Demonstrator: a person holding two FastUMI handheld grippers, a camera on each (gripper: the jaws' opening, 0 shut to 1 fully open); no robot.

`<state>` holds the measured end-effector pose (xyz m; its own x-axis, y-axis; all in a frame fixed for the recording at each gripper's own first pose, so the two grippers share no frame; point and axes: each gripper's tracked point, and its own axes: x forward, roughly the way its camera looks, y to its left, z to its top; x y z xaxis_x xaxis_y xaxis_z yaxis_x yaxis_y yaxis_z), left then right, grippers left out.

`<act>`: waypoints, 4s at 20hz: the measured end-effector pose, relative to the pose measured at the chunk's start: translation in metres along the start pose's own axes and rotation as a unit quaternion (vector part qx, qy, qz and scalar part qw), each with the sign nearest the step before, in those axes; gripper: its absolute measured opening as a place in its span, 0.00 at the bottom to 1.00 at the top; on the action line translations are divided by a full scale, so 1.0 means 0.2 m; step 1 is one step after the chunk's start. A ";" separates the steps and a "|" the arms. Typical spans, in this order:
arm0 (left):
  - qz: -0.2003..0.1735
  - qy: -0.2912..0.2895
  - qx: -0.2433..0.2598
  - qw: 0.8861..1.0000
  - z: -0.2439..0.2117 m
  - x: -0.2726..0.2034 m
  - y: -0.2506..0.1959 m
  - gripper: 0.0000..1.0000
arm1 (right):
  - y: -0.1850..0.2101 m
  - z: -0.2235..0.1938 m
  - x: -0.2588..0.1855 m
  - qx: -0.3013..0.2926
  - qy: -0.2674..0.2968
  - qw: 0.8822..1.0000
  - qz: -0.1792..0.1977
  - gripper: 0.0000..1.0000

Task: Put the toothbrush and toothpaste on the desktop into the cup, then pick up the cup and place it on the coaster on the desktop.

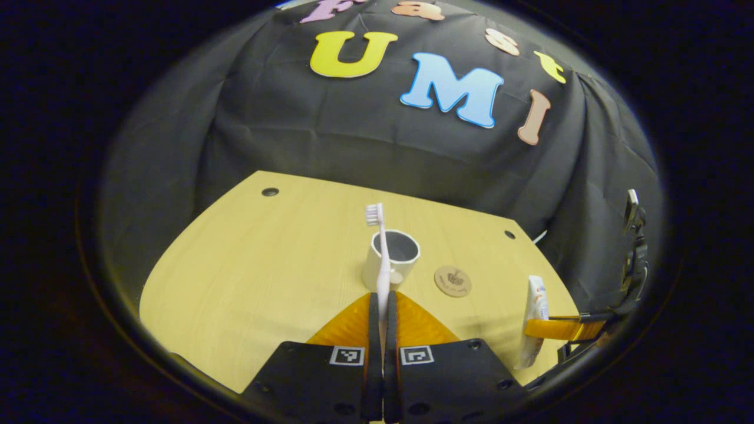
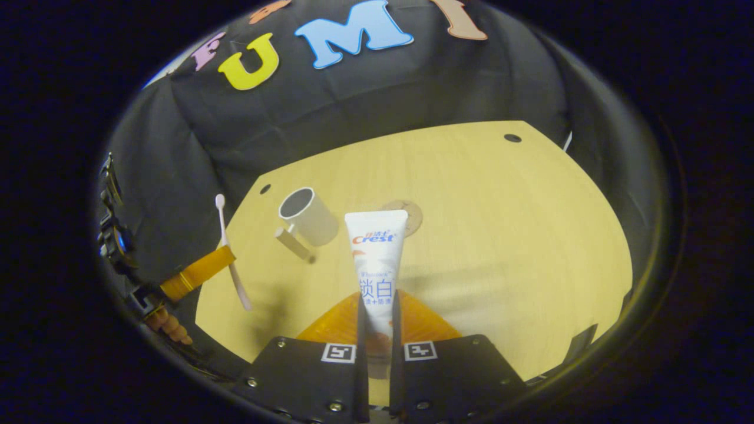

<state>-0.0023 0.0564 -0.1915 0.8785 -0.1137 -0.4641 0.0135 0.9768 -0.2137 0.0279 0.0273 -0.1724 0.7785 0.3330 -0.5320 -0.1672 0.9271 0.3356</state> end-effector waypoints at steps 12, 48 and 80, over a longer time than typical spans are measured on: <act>-0.071 -0.157 -0.004 0.985 0.56 0.33 -0.08 0.08 | 0.08 0.07 -0.11 0.010 -0.034 0.999 -0.019 0.15; -0.053 -0.017 -0.019 0.998 0.07 0.35 0.23 0.90 | 0.83 0.96 0.68 -0.104 -0.177 0.973 0.106 0.14; -0.082 0.016 0.008 0.996 -0.06 0.25 0.05 0.87 | 0.50 0.93 0.29 -0.138 -0.239 0.961 0.009 0.43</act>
<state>0.0363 0.0581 -0.2278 0.8478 -0.2783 -0.4514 0.1645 0.9473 -0.2750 0.1687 0.1070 -0.0249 0.9523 0.2924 -0.0872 -0.2851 0.9546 0.0870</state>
